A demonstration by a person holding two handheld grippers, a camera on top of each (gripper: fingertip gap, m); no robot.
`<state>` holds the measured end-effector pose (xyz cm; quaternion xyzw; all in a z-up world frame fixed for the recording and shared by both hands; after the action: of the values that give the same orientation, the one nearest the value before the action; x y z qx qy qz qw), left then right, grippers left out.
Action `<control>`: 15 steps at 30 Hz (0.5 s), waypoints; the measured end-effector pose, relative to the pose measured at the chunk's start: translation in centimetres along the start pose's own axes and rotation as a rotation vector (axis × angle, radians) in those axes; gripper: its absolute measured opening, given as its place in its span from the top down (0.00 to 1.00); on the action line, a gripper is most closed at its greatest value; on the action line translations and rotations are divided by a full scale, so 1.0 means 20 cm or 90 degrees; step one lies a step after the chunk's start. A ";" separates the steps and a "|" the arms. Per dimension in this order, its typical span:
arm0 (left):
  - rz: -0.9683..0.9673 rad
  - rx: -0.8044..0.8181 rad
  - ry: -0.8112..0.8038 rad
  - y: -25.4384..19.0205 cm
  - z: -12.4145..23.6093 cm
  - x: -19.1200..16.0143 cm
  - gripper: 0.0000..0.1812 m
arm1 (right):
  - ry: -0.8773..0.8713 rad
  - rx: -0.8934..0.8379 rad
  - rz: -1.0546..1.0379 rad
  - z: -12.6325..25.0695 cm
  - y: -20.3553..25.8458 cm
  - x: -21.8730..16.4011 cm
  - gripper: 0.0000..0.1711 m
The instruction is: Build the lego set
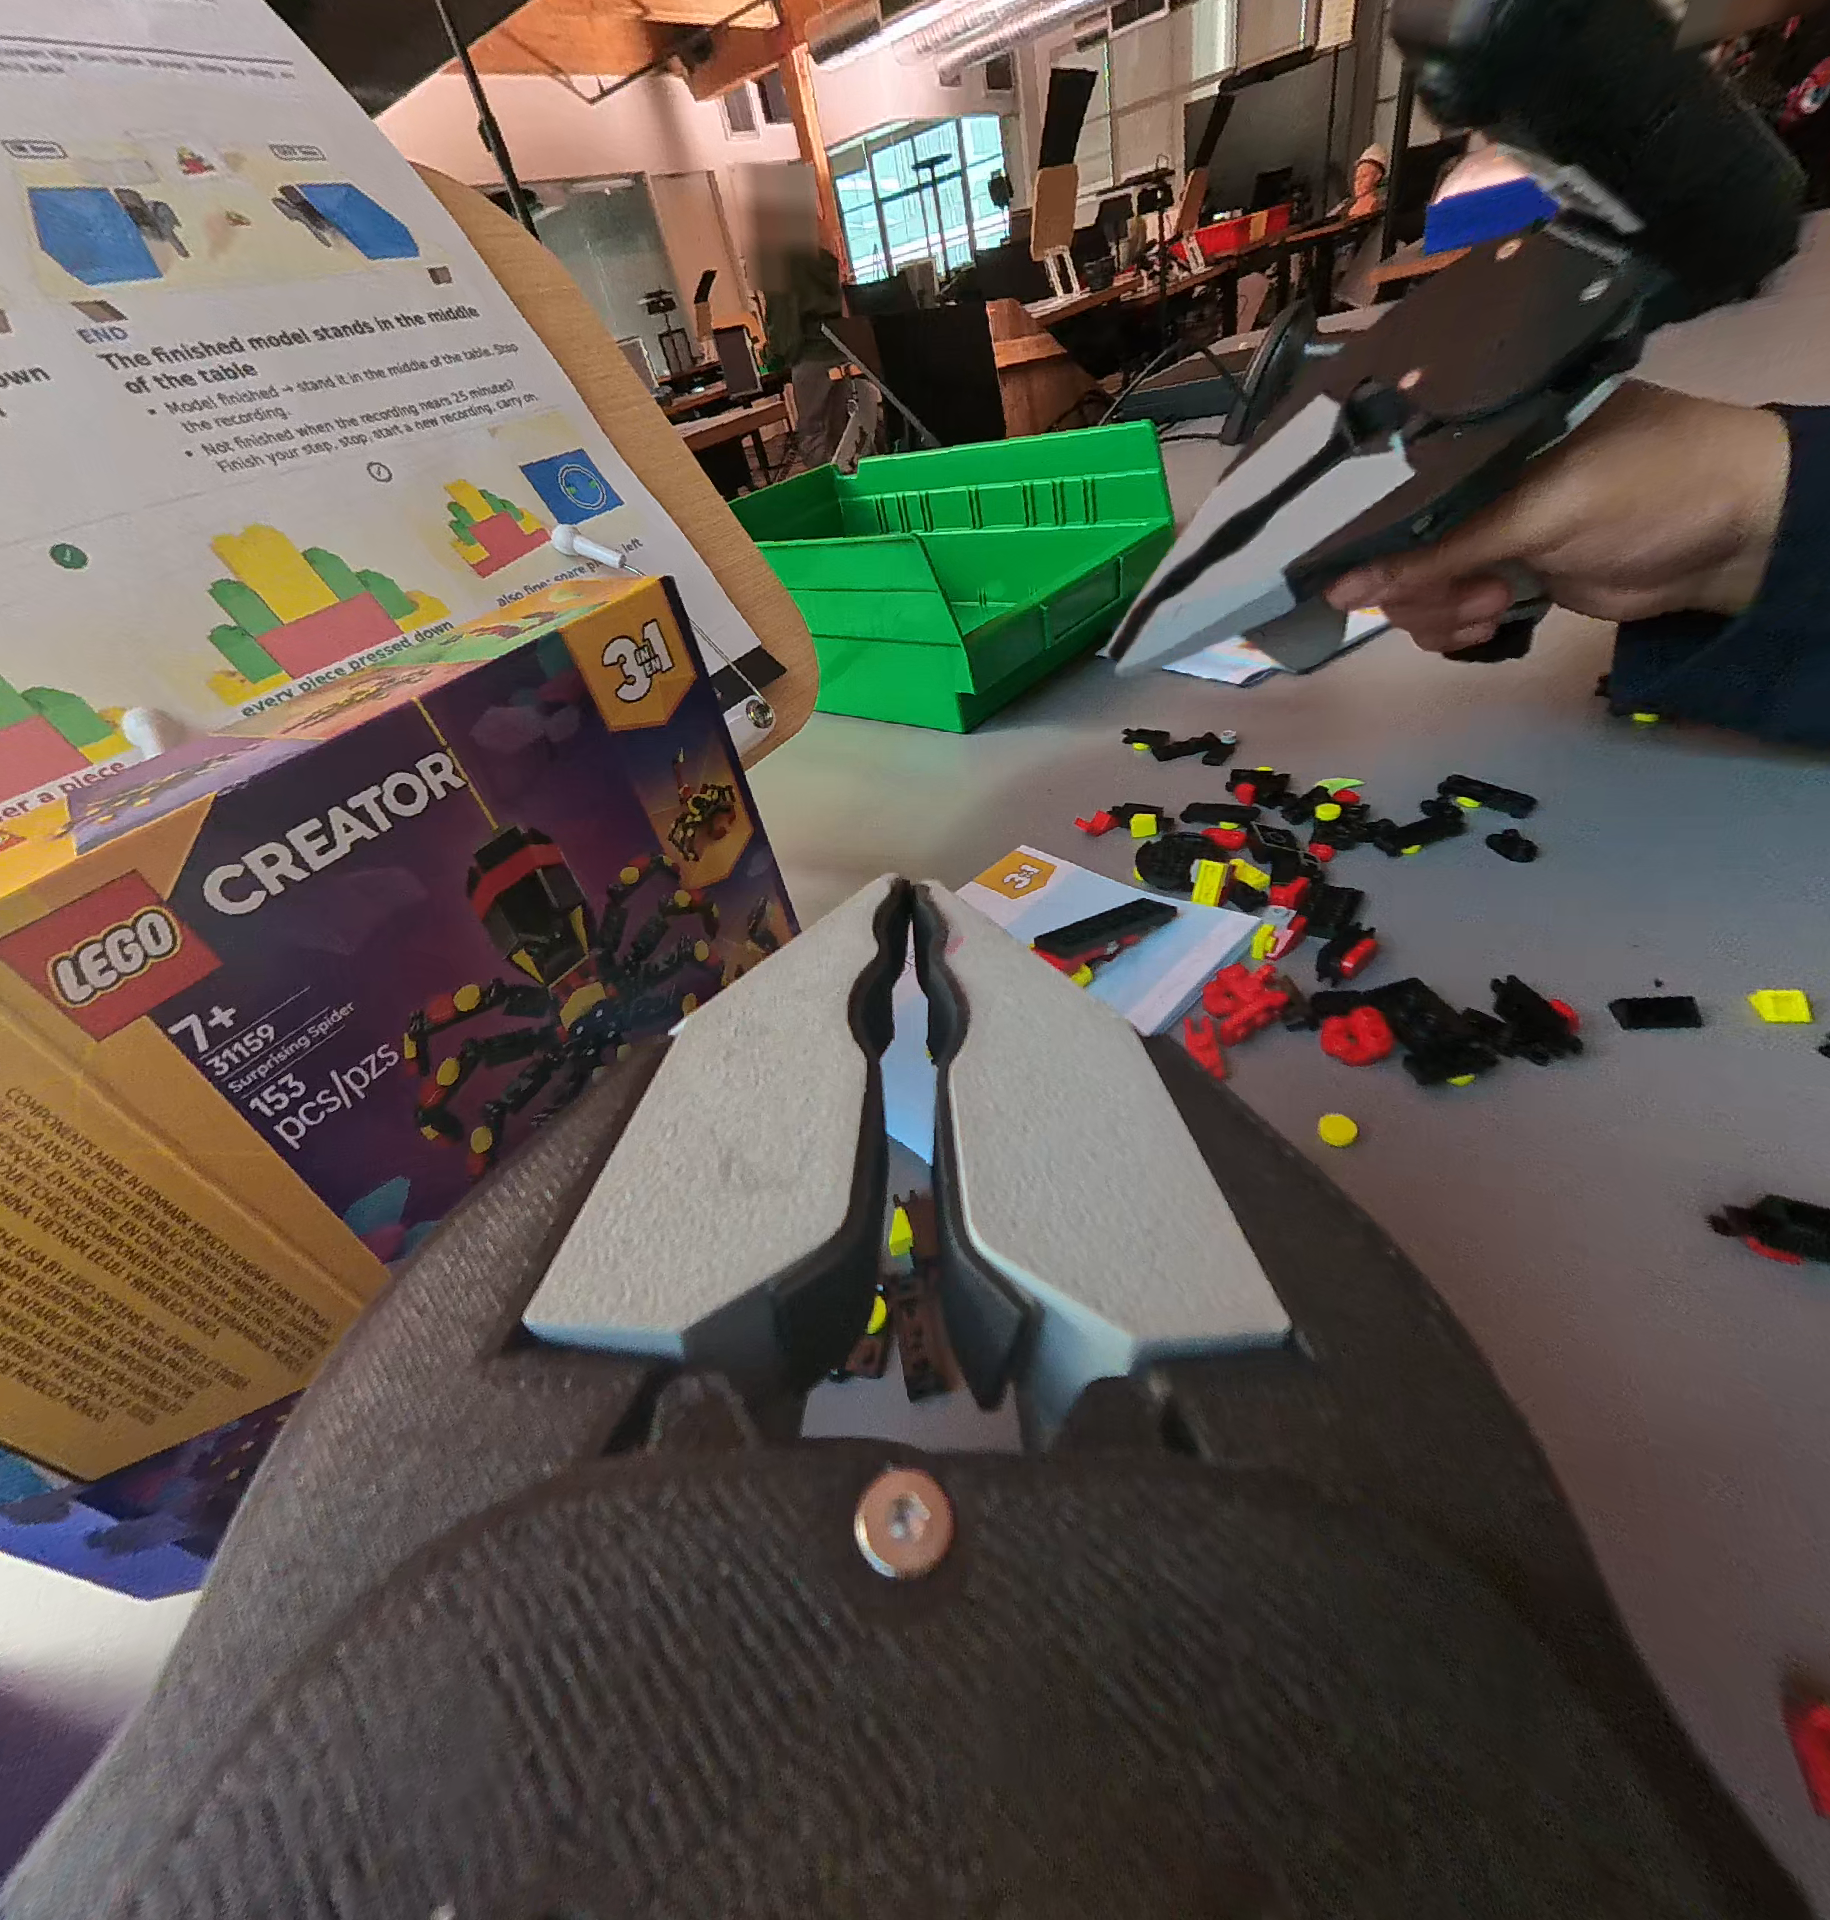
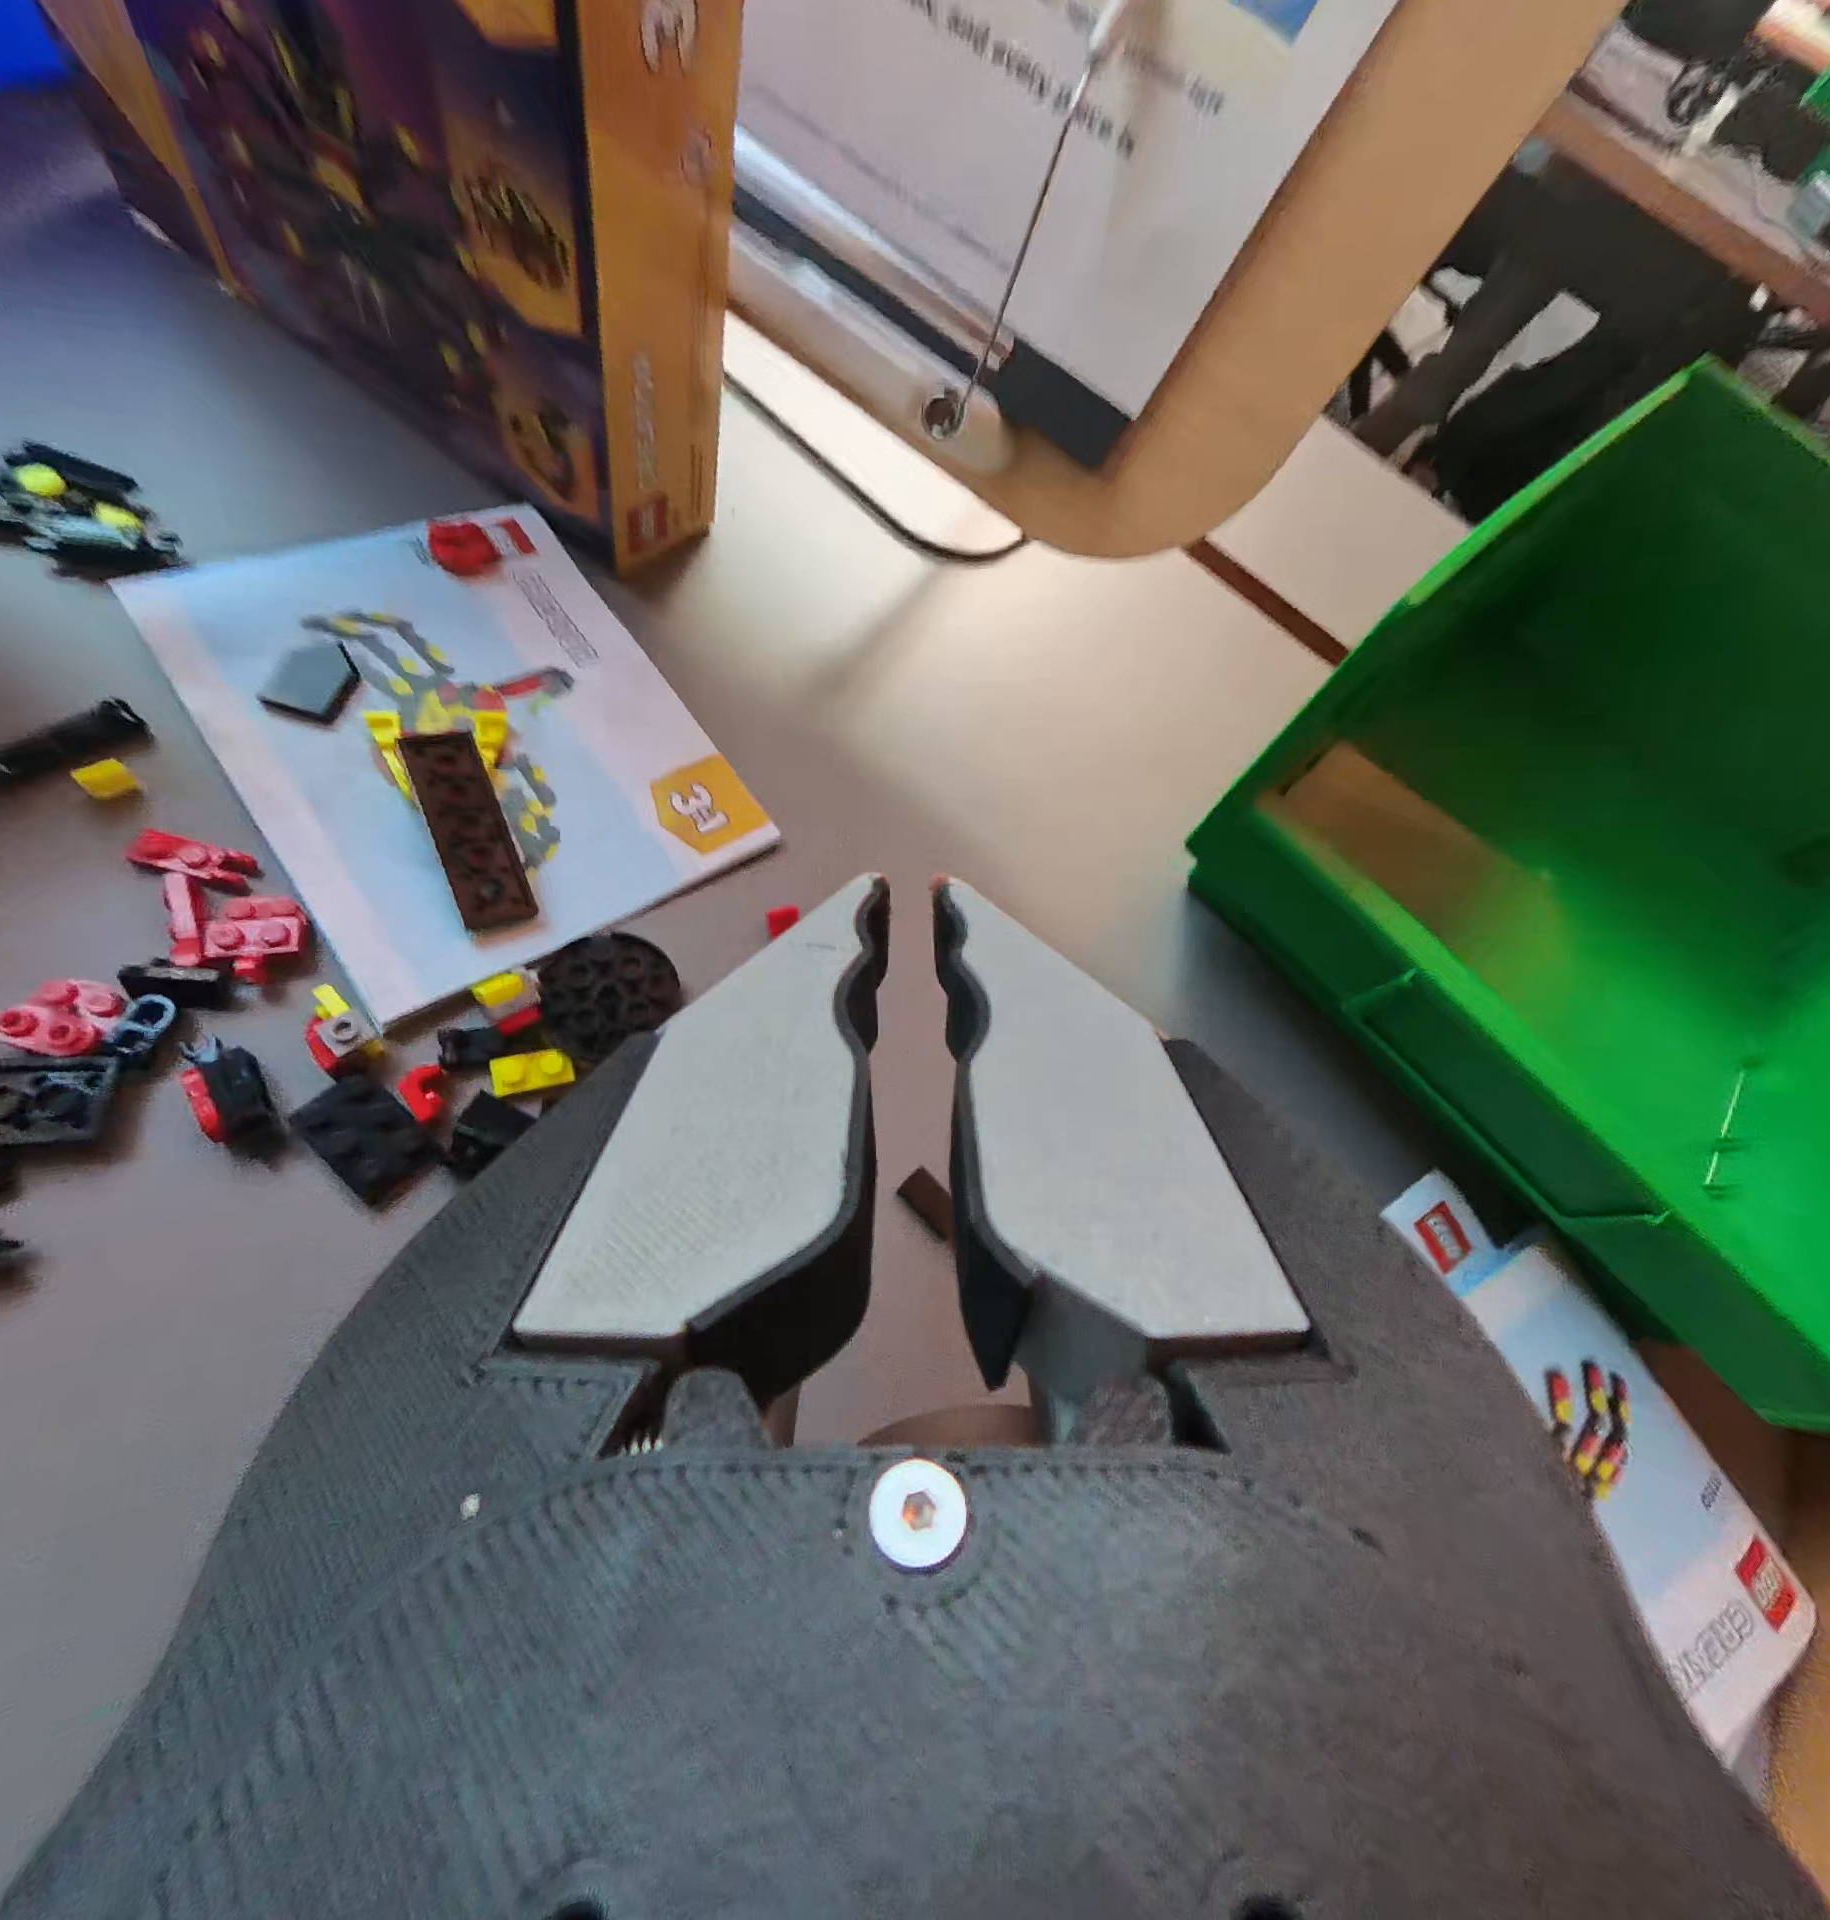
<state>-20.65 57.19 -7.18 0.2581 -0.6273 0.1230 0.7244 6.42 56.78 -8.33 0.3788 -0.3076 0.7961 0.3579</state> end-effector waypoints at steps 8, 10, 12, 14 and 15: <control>-0.014 -0.006 0.006 -0.02 -0.01 0.00 1.00 | 0.104 0.122 0.014 -0.14 0.17 -0.09 0.97; -0.026 -0.008 0.009 -0.03 -0.01 0.00 1.00 | 0.101 0.185 0.035 -0.15 0.24 -0.09 0.98; -0.045 -0.009 0.012 -0.04 -0.01 0.00 1.00 | 0.093 0.230 0.045 -0.15 0.29 -0.08 0.99; -0.065 -0.010 0.015 -0.06 -0.01 -0.01 1.00 | 0.067 0.165 0.051 -0.15 0.25 -0.05 0.97; -0.073 -0.011 0.016 -0.07 -0.02 -0.01 1.00 | 0.053 0.118 0.055 -0.14 0.22 -0.04 0.97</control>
<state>-19.74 56.25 -7.65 0.2861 -0.6036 0.0792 0.7400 2.17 56.22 -11.40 0.3632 -0.2335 0.8510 0.2988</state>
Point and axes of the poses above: each gripper's, where its closed fingertips meet, z back along the fingers, x out of its top, y = z × x across the jaws, the point moved 7 cm from there along z, back along the fingers, and after that the axes turned 5 degrees about x, right-handed, at the moved point
